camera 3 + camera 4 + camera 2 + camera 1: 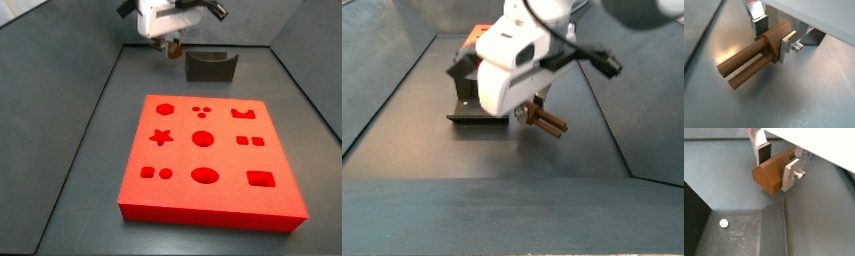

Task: Pick up the 3 prong object. Move up. Place the 3 prong object on the fixture. Regrasp the 3 prong object. Move to above the board. Insert the 3 prong object.
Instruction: Move up, then place the 3 prong object on the fixture.

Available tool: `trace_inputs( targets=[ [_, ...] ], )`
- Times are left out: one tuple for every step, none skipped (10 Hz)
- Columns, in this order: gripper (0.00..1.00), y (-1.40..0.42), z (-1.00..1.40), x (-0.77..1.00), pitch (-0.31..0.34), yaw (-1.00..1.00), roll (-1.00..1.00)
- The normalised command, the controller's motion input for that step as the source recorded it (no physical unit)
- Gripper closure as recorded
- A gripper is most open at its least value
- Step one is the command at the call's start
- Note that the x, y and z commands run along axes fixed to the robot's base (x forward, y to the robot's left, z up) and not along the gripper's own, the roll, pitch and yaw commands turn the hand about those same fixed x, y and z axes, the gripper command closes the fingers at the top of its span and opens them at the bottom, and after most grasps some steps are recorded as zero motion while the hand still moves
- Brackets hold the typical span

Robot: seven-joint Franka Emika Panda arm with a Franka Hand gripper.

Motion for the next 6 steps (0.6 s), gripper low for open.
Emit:
trace_inputs(
  targets=[
    [1.0, -0.01, 0.35, -0.03, 0.014, 0.02, -0.02],
    [1.0, -0.01, 0.24, -0.03, 0.016, 0.02, -0.03],
    [1.0, 0.0, 1.0, 0.0, 0.0, 0.0, 0.0],
    [1.0, 0.0, 1.0, -0.01, 0.021, 0.0, -0.01],
    [1.0, 0.0, 1.0, -0.01, 0.025, 0.0, -0.01],
    [1.0, -0.01, 1.0, -0.02, 0.019, 0.01, -0.02]
  ],
)
